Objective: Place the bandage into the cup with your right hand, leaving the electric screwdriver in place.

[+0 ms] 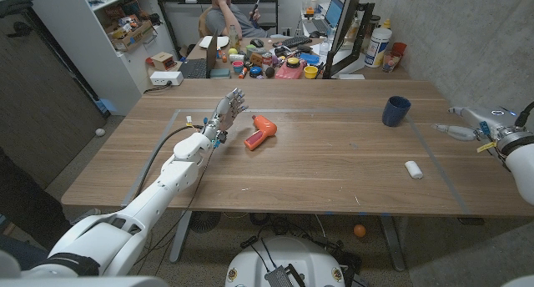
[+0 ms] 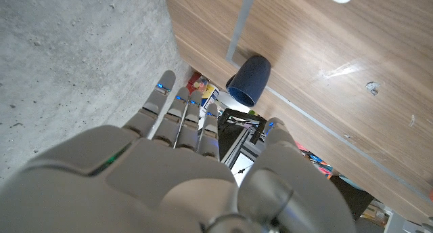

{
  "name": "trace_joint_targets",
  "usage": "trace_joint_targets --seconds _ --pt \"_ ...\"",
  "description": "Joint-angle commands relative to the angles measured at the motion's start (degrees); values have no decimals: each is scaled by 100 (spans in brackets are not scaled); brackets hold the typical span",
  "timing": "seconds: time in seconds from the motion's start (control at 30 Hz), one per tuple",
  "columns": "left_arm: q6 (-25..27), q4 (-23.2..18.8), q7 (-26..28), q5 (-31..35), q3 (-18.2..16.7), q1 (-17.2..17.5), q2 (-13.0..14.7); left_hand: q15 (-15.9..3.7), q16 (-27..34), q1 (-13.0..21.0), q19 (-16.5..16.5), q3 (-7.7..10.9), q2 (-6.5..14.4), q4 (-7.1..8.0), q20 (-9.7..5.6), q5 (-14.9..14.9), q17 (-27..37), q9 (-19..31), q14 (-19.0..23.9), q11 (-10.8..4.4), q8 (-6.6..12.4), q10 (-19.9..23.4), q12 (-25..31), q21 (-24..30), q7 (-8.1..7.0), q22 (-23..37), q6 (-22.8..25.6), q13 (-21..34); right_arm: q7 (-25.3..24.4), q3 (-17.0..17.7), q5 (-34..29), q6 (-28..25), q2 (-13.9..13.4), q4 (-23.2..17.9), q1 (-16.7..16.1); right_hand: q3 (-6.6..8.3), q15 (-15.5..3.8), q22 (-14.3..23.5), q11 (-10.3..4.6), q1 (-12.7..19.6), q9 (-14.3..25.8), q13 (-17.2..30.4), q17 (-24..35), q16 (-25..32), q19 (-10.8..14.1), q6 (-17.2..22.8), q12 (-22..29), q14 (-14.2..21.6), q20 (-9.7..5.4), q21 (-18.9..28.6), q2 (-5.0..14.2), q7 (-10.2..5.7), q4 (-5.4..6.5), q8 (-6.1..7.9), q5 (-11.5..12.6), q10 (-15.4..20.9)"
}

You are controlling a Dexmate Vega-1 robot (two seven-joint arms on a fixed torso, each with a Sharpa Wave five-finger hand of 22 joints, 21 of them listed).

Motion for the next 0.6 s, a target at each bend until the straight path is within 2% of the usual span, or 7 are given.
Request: trace_joint_targets --seconds 0.03,0.2,0.5,0.6 --pt "24 -6 -13 -14 3 8 -3 -231 9 -5 10 19 527 15 -519 29 23 30 -20 -31 -11 23 11 -9 6 31 -6 32 291 -54 -114 -177 172 -46 -63 -54 -66 19 5 -30 23 9 16 75 104 97 88 176 9 -21 -64 59 -5 65 46 179" --pt "34 -41 -14 -15 3 19 11 -229 9 -5 11 19 528 15 -518 29 23 30 -19 -34 -13 21 10 -15 9 31 -9 32 298 -209 -66 -201 154 -26 -25 -82 -101 24 -2 -71 24 12 19 118 274 146 129 346 14 -1 -59 39 14 83 57 320" --pt "69 -190 20 -33 -21 98 86 -228 6 -7 22 18 529 16 -506 29 23 31 -24 -32 -14 18 10 -24 12 32 -8 32 452 -611 -59 -469 -69 64 193 -88 -94 26 -24 -42 25 16 11 89 329 31 80 356 38 -22 -67 43 -13 42 71 230" --pt "80 -237 41 -43 -33 130 115 -233 6 -7 27 17 529 15 -517 29 23 31 -23 -33 -14 22 11 -26 9 32 -8 32 452 -733 -22 -541 -148 117 250 -92 -121 29 -30 -26 27 18 10 95 516 11 73 418 64 22 -69 44 -27 43 77 228"
